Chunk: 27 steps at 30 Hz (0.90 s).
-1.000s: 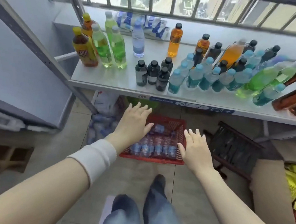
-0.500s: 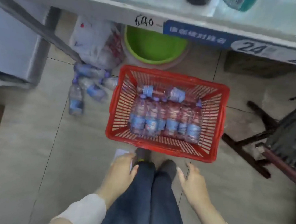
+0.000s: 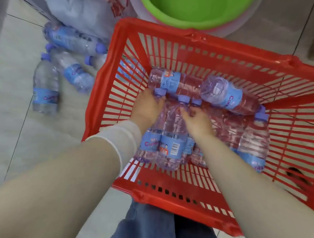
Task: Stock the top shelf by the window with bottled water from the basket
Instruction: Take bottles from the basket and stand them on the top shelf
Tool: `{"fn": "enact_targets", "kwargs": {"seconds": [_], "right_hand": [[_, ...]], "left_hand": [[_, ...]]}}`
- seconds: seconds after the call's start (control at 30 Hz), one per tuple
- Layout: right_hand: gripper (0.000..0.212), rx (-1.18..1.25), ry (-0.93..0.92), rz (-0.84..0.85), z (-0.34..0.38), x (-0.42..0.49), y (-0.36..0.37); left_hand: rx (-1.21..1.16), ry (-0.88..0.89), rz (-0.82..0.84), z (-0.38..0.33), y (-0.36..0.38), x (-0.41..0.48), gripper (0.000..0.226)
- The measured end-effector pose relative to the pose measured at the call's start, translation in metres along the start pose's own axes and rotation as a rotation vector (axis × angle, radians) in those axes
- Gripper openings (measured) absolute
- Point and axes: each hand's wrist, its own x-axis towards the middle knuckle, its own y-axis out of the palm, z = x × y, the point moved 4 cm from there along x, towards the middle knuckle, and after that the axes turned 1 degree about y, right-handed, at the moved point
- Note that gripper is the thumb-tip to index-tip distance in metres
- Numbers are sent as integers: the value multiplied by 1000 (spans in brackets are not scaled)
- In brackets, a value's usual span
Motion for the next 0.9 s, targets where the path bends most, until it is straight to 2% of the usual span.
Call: {"fn": "enact_targets", "kwargs": {"seconds": [0.2,0.3,0.4,0.53,0.63,0.7,0.9], "right_hand": [[47,8,94,15,2,47,11],[31,204,112,69,0,35,2],[39,361,123,90,-6,11,-19],[36,262,-54,-74,-4,-44,-50],[36,130,-247,-221,-5,-98,-55],[37,25,-338,-282,-1,-130,-58],[34,22,-445,-471,38,-231,-134]], "left_hand": [[-141,-65,173,11,15,29,43],[-217,-91,231,8,3,19,39],[-226,-28,252,-8,-9,1,39],[-144,171,133,-39,-39,-58,38],[-57,281,138,-40,-56,-115,40],[-79,343,85,-38,-73,-147,42],[-271,333,-192,-76,-157,-245,48]]}}
